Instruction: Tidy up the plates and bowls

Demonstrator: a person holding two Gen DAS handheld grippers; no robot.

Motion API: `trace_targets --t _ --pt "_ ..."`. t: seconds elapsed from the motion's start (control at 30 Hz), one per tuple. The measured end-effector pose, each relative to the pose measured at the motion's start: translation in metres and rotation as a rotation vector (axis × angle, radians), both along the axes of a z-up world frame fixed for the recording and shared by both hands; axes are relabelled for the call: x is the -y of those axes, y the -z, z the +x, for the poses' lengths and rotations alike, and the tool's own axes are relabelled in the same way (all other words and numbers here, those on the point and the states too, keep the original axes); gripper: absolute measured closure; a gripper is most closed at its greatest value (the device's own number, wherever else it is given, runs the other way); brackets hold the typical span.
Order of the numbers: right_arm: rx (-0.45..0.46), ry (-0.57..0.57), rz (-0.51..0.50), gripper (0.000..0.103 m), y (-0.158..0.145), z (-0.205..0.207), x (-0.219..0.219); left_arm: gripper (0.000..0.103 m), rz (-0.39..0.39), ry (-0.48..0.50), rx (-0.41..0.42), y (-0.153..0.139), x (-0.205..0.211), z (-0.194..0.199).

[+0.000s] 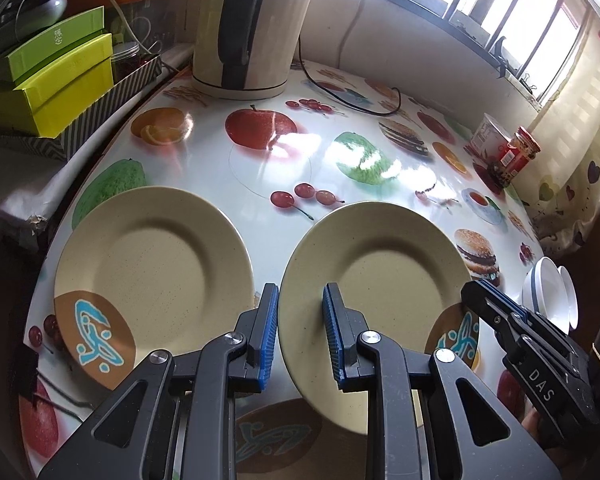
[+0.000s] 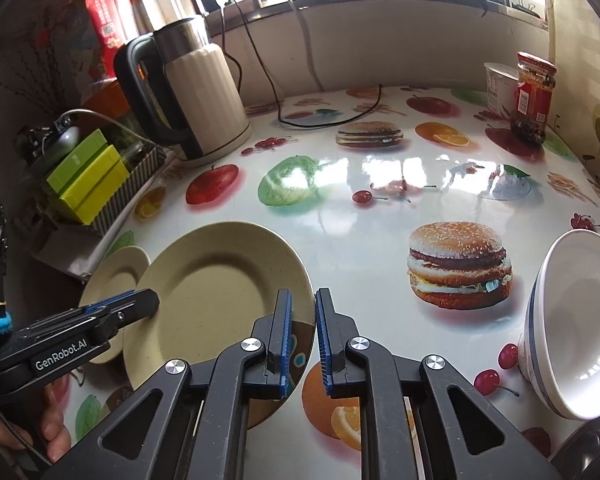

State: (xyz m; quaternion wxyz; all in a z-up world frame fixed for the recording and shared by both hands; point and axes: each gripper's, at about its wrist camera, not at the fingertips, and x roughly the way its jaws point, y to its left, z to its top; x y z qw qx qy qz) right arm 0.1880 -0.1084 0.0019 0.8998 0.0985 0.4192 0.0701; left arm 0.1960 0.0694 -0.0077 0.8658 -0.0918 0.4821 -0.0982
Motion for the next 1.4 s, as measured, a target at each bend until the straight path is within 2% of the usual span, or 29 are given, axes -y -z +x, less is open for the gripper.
trace_targets --t 0.83,1.4 --pt "-0.028 -0.071 0.005 0.090 0.004 -0.069 -0.030 0.079 0.003 -0.065 -0.026 0.010 -0.031 -0.078" --pt "-0.050 -0.127 -0.021 0.090 0.014 -0.094 -0.054 0.079 0.005 -0.112 -0.048 0.021 -0.048 -0.106"
